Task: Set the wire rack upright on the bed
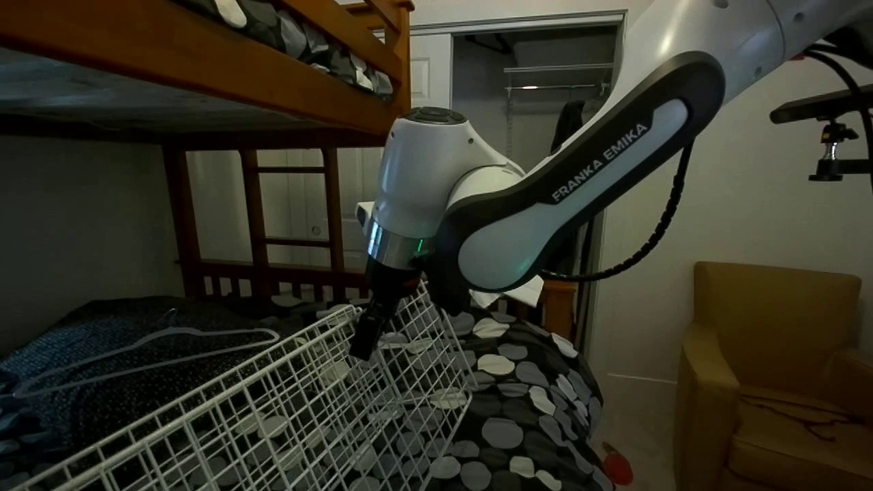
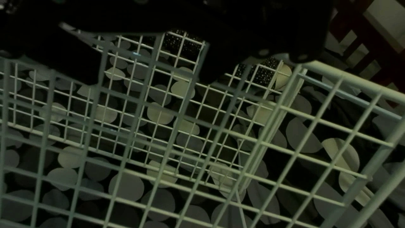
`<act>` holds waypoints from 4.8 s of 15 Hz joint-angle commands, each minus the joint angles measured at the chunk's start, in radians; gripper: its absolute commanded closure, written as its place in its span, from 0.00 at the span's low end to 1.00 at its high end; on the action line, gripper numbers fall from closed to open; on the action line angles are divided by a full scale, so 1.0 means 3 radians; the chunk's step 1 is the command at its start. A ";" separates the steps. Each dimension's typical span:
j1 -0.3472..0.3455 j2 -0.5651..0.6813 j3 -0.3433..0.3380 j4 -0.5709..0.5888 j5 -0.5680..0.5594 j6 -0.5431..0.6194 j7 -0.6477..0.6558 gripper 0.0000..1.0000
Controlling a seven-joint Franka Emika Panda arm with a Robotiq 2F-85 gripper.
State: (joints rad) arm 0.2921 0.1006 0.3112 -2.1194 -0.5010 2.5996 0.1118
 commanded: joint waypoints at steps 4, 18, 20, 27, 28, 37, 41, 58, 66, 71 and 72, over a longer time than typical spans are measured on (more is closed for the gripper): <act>0.0127 0.0417 -0.0024 0.0421 0.0100 -0.0056 -0.0045 0.39; 0.0233 0.0373 0.0038 0.1082 0.0836 -0.1302 -0.0225 0.39; 0.0251 0.0443 0.0008 0.1075 0.0657 -0.1094 -0.0207 0.39; 0.0290 0.0619 -0.0056 0.1110 0.0211 -0.0354 -0.0251 0.00; 0.0289 0.0655 -0.0065 0.1106 0.0214 -0.0276 -0.0254 0.00; 0.0269 0.0812 -0.0029 0.1318 0.0763 -0.0354 -0.0502 0.42; 0.0330 0.0692 -0.0032 0.1506 0.0916 -0.0935 -0.0451 0.50; 0.0558 0.0764 -0.0188 0.2631 0.1177 -0.2988 0.1024 0.54; 0.0609 0.0772 -0.0363 0.2560 0.0516 -0.2898 0.0859 0.54; 0.0530 0.0795 -0.0393 0.2493 0.0403 -0.2803 0.0792 0.54; 0.0527 0.0795 -0.0396 0.2493 0.0404 -0.2772 0.0784 0.07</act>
State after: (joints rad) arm 0.4535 0.3647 0.2223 -1.3628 -0.3033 1.7737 0.3448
